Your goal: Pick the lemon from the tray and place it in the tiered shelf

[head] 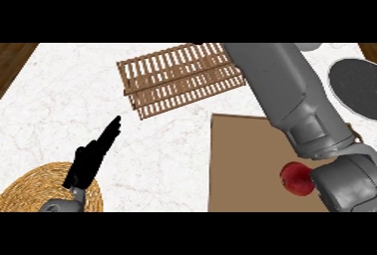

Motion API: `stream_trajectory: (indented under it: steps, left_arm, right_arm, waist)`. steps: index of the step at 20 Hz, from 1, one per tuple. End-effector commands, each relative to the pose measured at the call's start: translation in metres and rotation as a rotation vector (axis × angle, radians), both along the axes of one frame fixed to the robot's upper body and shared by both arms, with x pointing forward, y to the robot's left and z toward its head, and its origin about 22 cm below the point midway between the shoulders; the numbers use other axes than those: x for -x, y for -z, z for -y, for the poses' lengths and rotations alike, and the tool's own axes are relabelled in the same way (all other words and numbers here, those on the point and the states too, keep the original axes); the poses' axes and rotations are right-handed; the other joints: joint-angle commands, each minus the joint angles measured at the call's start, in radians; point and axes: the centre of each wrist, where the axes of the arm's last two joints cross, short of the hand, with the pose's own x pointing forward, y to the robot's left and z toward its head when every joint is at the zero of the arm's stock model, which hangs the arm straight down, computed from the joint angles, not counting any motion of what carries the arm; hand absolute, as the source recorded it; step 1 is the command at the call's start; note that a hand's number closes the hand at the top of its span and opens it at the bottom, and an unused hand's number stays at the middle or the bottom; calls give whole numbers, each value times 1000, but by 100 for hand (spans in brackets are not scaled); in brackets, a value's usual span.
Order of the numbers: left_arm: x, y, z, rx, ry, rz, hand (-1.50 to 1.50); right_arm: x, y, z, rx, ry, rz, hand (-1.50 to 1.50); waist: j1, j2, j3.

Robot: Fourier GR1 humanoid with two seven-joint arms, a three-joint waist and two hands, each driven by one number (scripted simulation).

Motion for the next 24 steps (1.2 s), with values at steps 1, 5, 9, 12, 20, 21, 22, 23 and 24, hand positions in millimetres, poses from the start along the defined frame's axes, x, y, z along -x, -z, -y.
stream_trajectory:
  steps: [1, 5, 9, 12, 20, 21, 22, 23, 24]
  left_arm:
    - [-10, -7, -1, 3, 6, 20, 0]
    - [-8, 0, -2, 1, 17, 1, 0]
    - [-11, -3, -5, -2, -14, 15, 0]
    - [-6, -2, -6, 4, -9, -2, 0]
    - [2, 9, -6, 7, -33, -22, 0]
    - [5, 7, -4, 5, -41, -18, 0]
    - [-5, -2, -1, 11, -55, -12, 0]
    - [15, 18, -14, 5, -68, -23, 0]
    - [5, 9, -2, 10, -58, -33, 0]
  right_arm:
    - [1, 19, -9, -363, -7, -175, -150]
    - [0, 17, -9, -589, -41, -160, -150]
    - [-4, 14, 0, -712, -12, -40, -150]
    - [-8, 24, 25, -755, 84, 94, -150]
    - [-16, 2, 91, -842, 400, 367, -150]
    - [-17, -12, 118, -851, 441, 352, -150]
    - [-17, -18, 112, -876, 480, 341, -150]
    - [-16, -2, 152, -858, 528, 327, -150]
    - [-14, 9, 163, -838, 518, 315, -150]
  waist:
    - [2, 6, 2]
    - [0, 4, 0]
    - [3, 2, 0]
    - [-9, -3, 0]
    - [-45, -17, 0]
    - [-48, -20, 0]
    - [-57, -24, 0]
    - [-58, -22, 0]
    - [-70, -27, 0]
